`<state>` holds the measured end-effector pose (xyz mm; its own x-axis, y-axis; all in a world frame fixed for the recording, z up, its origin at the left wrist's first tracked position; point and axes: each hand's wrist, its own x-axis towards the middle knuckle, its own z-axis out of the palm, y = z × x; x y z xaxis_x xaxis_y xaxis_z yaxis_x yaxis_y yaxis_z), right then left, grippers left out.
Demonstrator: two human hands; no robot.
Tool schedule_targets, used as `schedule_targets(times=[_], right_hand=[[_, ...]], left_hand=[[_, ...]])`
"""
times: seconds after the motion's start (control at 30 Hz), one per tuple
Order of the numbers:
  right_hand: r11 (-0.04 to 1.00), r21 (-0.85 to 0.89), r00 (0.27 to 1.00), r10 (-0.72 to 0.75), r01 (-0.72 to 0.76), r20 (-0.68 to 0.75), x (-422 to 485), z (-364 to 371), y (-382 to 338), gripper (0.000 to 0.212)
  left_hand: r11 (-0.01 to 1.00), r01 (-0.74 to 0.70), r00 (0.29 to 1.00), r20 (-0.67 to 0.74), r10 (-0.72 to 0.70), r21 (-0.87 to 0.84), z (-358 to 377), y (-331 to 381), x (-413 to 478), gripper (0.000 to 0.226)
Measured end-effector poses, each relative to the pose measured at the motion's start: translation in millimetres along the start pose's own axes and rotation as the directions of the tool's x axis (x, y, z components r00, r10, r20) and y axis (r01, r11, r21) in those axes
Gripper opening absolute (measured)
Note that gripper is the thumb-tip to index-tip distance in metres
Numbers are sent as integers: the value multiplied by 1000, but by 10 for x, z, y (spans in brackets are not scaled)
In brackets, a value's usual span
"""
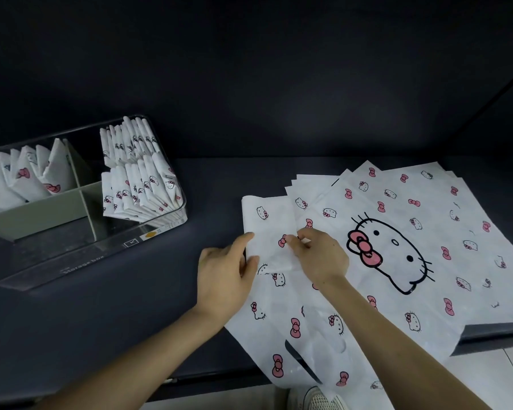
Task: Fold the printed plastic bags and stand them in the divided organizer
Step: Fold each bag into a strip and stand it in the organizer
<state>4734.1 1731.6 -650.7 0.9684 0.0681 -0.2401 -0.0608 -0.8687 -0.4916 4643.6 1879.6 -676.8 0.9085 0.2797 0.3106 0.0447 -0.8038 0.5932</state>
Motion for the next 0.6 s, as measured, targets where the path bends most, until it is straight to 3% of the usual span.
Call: schedule_targets(times=[0.13, 0.3, 0.43, 0.6], right_hand=[[994, -105, 1000, -23, 21, -19, 39, 17, -27, 36], [986, -167, 999, -29, 25, -24, 56, 17, -45, 38], [981, -193, 1000, -22, 19, -14, 72, 15, -62, 36], [976, -213, 998, -49, 42, -26, 29, 32, -57, 35]], left_hand=[[963, -120, 992, -4, 125, 240, 54, -66, 34, 37], [907, -305, 948, 181, 261, 290, 80, -123, 99, 41], [865, -371, 893, 385, 233, 339, 65, -221, 95, 51], [843, -388, 876, 434, 210, 373, 8, -235, 121, 56]])
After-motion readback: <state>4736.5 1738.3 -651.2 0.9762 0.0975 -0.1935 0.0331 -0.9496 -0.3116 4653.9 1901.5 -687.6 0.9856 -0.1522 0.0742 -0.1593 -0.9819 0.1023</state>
